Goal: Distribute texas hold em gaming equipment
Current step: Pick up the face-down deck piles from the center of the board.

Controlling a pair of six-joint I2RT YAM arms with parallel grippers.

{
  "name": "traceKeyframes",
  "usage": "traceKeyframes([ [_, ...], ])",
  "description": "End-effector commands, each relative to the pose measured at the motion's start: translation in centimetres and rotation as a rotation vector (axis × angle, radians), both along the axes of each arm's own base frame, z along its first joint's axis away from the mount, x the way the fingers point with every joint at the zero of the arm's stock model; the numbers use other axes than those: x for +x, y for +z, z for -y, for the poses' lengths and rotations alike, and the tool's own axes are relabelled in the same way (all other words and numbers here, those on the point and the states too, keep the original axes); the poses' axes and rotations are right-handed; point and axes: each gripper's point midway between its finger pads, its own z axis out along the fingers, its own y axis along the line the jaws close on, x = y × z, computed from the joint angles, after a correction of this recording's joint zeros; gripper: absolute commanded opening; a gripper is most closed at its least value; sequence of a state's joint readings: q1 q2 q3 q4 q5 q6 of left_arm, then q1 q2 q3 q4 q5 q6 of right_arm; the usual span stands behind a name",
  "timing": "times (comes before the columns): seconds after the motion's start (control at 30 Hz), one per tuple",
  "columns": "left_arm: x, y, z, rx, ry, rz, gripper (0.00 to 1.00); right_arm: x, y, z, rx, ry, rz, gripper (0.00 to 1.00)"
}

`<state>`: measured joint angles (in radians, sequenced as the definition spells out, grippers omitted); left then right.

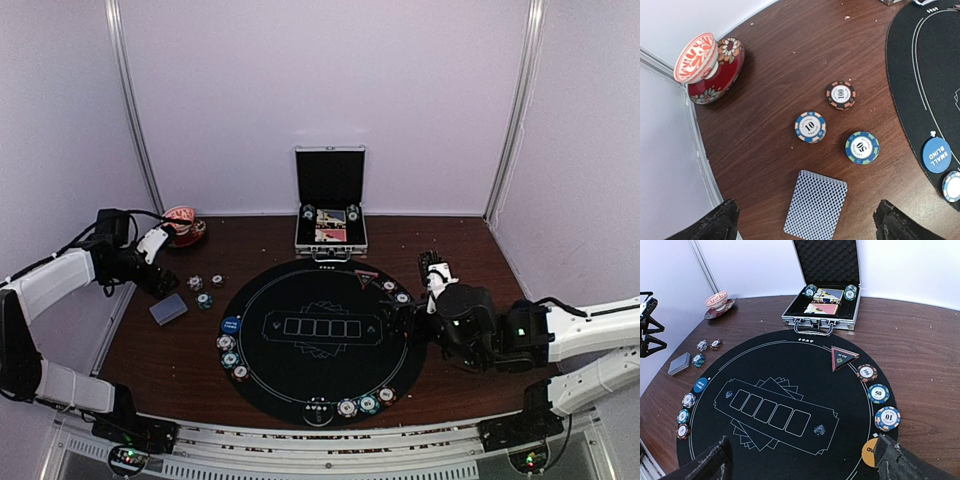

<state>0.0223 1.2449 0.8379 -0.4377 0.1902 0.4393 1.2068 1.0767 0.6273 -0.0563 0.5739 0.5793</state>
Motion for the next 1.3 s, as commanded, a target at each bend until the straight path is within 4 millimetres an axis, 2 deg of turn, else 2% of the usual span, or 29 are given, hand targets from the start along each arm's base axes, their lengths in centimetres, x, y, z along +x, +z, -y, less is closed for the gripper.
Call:
traceKeyframes([
  [0.0, 0.7, -0.3, 0.1, 0.010, -0.040, 0.041, 0.98, 0.3, -0.1, 0.0, -0.028, -0.020, 0.039, 1.00],
  [0.33, -0.3, -2.8, -0.8, 0.004, -0.081, -0.007, 0.98, 0.5, -1.4, -0.8, -0.087, -0.015, 0.031, 1.00],
  [0.5, -0.3, -3.9, -2.1, -0.019, -0.074, -0.037, 0.98, 0.4, -1.6, -1.3, -0.091, -0.004, 0.030, 1.00],
  [0.63, -0.2, -4.2, -3.5, -0.041, -0.063, -0.039, 0.98, 0.2, -1.5, -1.3, -0.094, 0.003, 0.030, 1.00],
  [0.77, -0.5, -4.5, -3.8, -0.045, -0.079, -0.046, 0.98, 0.0, -1.0, -1.3, -0.077, 0.007, 0.038, 1.00],
  [1.07, -0.3, -6.7, -4.8, -0.019, -0.067, -0.088, 0.98, -0.2, -0.8, -1.3, -0.072, 0.012, 0.045, 1.00],
  [1.27, -0.7, -7.4, -4.1, -0.046, -0.110, -0.117, 0.98, -0.2, -0.9, -1.4, -0.078, 0.014, 0.045, 1.00],
])
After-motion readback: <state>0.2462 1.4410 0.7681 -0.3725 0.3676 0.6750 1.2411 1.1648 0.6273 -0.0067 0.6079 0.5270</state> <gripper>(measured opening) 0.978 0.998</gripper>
